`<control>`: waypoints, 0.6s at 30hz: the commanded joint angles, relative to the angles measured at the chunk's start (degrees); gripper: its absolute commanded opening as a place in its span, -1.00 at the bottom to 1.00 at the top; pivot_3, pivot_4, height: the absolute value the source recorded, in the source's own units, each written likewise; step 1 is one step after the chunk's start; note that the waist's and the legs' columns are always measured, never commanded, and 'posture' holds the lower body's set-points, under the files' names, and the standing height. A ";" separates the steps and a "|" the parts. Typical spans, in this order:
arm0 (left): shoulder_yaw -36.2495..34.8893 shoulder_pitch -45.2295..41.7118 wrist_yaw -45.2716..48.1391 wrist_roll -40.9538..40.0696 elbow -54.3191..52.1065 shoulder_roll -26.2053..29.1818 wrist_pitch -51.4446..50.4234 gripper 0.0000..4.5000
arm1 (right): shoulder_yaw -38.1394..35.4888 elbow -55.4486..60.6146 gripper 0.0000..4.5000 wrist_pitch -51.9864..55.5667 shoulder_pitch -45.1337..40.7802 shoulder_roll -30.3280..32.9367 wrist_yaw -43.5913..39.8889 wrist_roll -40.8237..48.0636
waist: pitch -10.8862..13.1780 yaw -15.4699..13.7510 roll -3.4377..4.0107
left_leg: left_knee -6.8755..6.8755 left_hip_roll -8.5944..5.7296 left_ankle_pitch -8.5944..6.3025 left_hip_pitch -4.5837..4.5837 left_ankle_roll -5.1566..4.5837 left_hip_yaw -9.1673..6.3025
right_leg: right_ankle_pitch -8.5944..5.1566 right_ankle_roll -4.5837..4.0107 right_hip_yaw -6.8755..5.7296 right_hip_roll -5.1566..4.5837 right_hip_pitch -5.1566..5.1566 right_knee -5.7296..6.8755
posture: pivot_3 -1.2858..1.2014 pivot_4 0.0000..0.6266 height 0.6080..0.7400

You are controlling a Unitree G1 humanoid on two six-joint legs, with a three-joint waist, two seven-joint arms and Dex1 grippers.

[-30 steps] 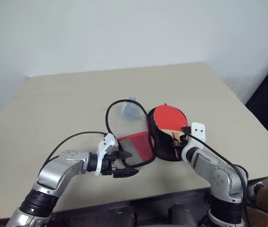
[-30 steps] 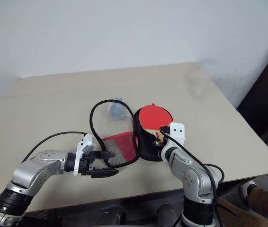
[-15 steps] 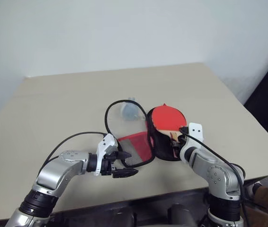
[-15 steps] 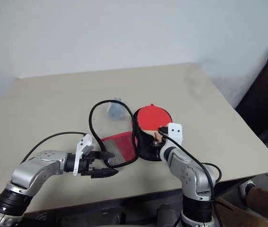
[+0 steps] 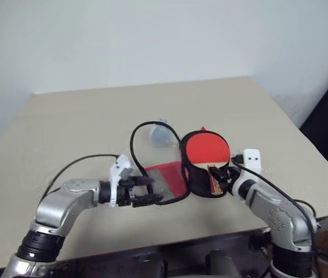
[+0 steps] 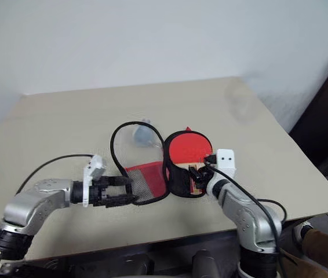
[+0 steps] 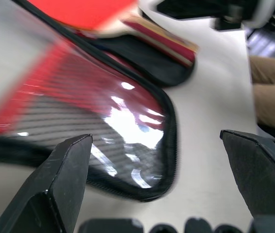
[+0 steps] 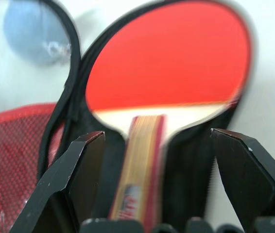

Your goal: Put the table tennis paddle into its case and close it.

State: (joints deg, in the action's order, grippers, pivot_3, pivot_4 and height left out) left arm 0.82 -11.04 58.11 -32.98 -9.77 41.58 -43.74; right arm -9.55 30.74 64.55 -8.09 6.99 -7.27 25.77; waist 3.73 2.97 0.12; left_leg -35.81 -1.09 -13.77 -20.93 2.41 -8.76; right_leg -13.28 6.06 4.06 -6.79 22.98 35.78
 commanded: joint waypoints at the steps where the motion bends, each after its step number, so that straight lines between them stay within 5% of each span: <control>1: -7.41 -3.72 0.55 -3.82 3.03 2.41 -1.79 1.00 | -5.32 1.98 0.67 -2.46 -1.87 2.79 -4.18 4.36 | 0.01 -0.01 -0.01 | 0.00 0.00 0.00 0.00 0.00 -0.01 | 0.00 0.00 0.00 0.00 -0.01 0.00 | 0.03 -1.00 1.00; 6: -9.41 -7.90 1.84 0.36 12.74 6.57 2.11 1.00 | -6.52 -4.58 0.67 -8.02 -5.04 5.30 -3.54 1.78 | 0.01 0.00 -0.03 | -0.01 0.00 0.00 0.01 0.00 0.04 | 0.00 0.00 0.00 0.00 -0.01 -0.01 | 0.03 -1.00 1.00; 11: 0.91 -6.25 3.89 13.88 17.61 10.24 14.53 1.00 | -6.77 -10.78 0.67 -11.97 -8.21 4.75 0.11 -0.81 | 0.01 0.00 -0.01 | 0.02 -0.01 0.00 0.01 0.00 0.09 | 0.01 0.00 0.07 -0.01 0.01 -0.02 | 0.03 -1.00 1.00; 18: 6.58 -10.30 1.88 18.81 19.48 1.24 21.64 1.00 | -5.35 -13.00 0.67 -15.50 -8.78 4.06 2.52 -3.13 | 0.00 -0.44 -0.11 | -0.10 -0.04 0.01 -0.03 0.00 0.06 | 0.04 -0.01 0.07 -0.02 -0.05 0.00 | 0.03 -1.00 1.00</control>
State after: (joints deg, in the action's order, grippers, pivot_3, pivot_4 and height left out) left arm 7.82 -18.58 61.30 -15.72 9.97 43.34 -24.97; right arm -14.83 16.39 51.17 -15.39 11.28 -5.36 23.00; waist 3.73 2.53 0.01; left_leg -35.93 -1.12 -13.76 -20.95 2.41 -8.71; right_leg -13.24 6.05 4.13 -6.79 22.92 35.80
